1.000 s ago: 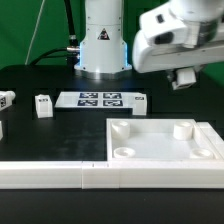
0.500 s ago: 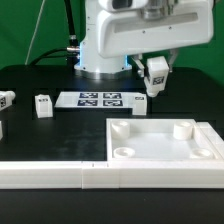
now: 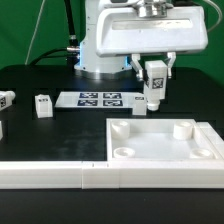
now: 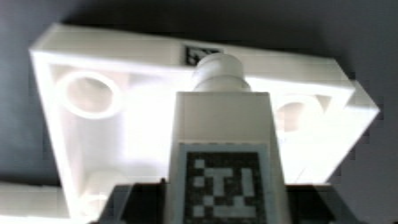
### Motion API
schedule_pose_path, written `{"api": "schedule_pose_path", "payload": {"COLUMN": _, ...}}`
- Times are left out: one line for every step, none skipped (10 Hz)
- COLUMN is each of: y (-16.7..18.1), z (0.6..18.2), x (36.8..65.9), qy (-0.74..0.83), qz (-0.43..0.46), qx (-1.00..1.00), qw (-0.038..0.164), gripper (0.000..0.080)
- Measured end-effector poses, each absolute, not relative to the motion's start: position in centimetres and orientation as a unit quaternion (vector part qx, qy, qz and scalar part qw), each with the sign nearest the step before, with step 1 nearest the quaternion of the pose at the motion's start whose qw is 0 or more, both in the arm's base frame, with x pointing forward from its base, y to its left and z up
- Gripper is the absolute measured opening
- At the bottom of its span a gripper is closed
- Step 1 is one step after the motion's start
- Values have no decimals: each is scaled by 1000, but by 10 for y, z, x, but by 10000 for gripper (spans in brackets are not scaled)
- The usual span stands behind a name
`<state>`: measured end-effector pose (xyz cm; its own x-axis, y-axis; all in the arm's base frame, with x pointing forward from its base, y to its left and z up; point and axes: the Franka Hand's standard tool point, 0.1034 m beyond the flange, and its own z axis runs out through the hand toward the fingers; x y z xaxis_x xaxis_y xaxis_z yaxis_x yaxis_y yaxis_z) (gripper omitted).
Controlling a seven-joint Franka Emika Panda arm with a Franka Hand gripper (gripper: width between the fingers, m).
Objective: Assemble one leg
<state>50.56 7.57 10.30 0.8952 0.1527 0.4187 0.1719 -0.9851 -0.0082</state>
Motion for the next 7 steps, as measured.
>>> {"api": "schedule_pose_path", "payload": {"y": 81, "z": 110, "x": 521, "qy": -85, "qz": -220, "qx": -971, "qw": 26, "gripper": 291}}
{"api": "schedule_pose_path", "payload": {"y": 86, "z": 114, "x": 530, "qy": -86, "qz": -228, "qx": -969, "qw": 28, "gripper": 291}}
{"api": "schedule_pose_path", "payload": {"y": 93, "z": 116, "x": 539, "qy": -90, "qz": -230, "qx": -969, "qw": 32, "gripper": 291}}
{"api": "schedule_pose_path", "payload": {"y": 91, "z": 114, "x": 537, "qy": -89, "qz": -228, "qx": -969, "qw": 31, "gripper": 291}}
{"api": "schedule_pose_path", "payload": {"y": 91, "z": 113, "x": 537, "qy": -88, "qz": -227, "qx": -969, "qw": 31, "gripper": 291}}
{"api": "schedule_pose_path", "payload": {"y": 91, "z": 113, "x": 537, "qy": -89, "qz": -227, "qx": -969, "qw": 31, "gripper": 291}}
{"api": "schedule_pose_path", "payload": {"y": 91, "z": 113, "x": 536, "qy": -89, "qz": -227, "qx": -969, "qw": 31, "gripper": 291}}
